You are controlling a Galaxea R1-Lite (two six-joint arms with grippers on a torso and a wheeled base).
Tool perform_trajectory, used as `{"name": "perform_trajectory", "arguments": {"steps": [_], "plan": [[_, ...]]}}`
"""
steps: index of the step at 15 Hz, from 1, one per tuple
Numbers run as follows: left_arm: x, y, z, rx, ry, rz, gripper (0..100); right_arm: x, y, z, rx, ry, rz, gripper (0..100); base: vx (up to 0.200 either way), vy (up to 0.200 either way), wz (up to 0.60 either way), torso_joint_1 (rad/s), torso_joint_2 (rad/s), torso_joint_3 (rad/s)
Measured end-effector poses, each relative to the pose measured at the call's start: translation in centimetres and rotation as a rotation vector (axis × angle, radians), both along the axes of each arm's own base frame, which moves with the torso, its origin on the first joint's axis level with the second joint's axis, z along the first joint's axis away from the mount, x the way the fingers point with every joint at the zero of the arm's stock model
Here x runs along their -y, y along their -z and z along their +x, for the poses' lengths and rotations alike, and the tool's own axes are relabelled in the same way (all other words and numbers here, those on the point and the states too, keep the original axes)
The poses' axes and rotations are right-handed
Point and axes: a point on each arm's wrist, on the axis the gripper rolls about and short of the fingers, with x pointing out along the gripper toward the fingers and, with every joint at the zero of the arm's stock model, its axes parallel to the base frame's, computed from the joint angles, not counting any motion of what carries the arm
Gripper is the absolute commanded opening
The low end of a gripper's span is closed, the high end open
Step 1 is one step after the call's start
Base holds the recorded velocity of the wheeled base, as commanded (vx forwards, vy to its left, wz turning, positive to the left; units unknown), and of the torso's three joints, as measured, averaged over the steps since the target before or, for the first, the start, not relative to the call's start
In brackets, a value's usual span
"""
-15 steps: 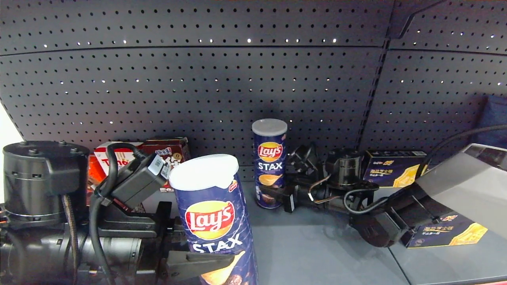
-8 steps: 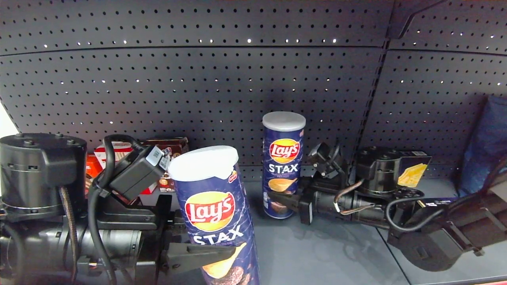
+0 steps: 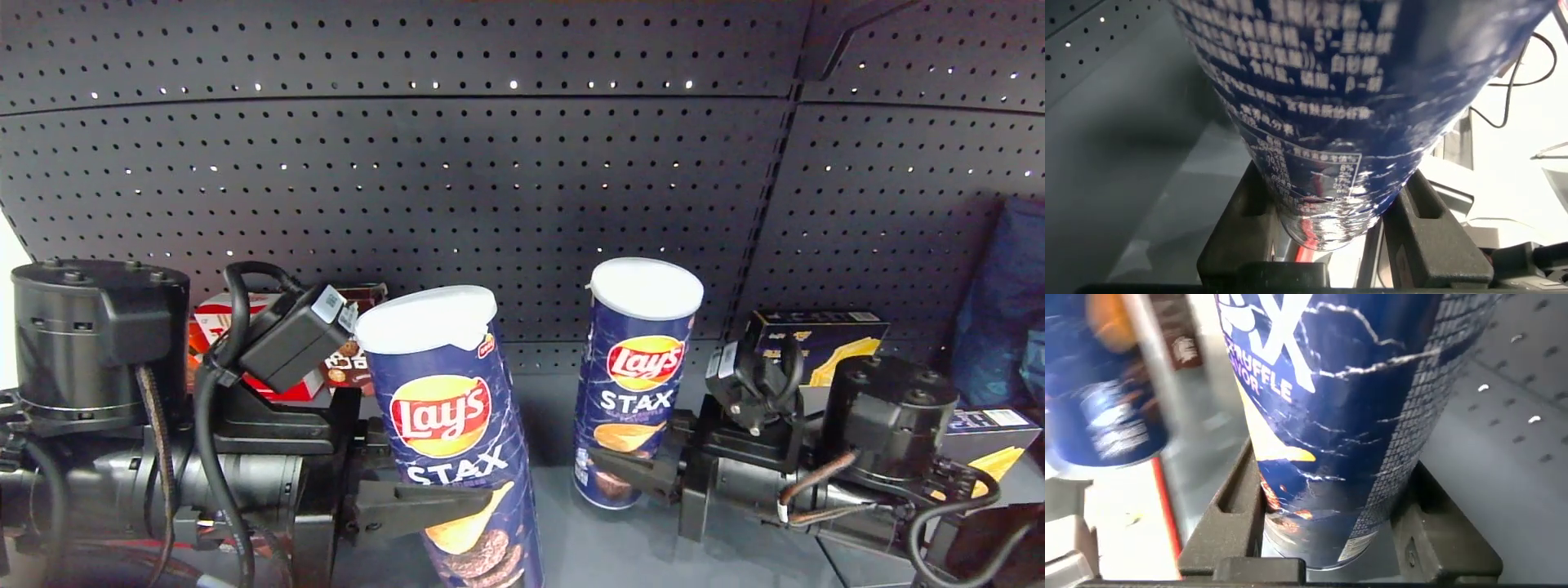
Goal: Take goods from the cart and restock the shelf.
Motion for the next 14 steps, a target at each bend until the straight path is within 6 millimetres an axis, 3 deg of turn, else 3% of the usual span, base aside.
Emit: {"name": "perform_trajectory", "arguments": {"steps": [6,14], "plan": [[0.1,-0.1,0.3,0.002,-0.009,0.002,0,-0.3,1.6,-2.8,-0.055,-0.074,-0.024,0,0.000,0.000,0.00,0.000,0.00,0.000],[0.1,0.0,0.4,-0.005,-0.018,0.004,0,-0.8,2.9,-2.5,-0.058,-0.076,-0.026,0,0.000,0.000,0.00,0.000,0.00,0.000]]}}
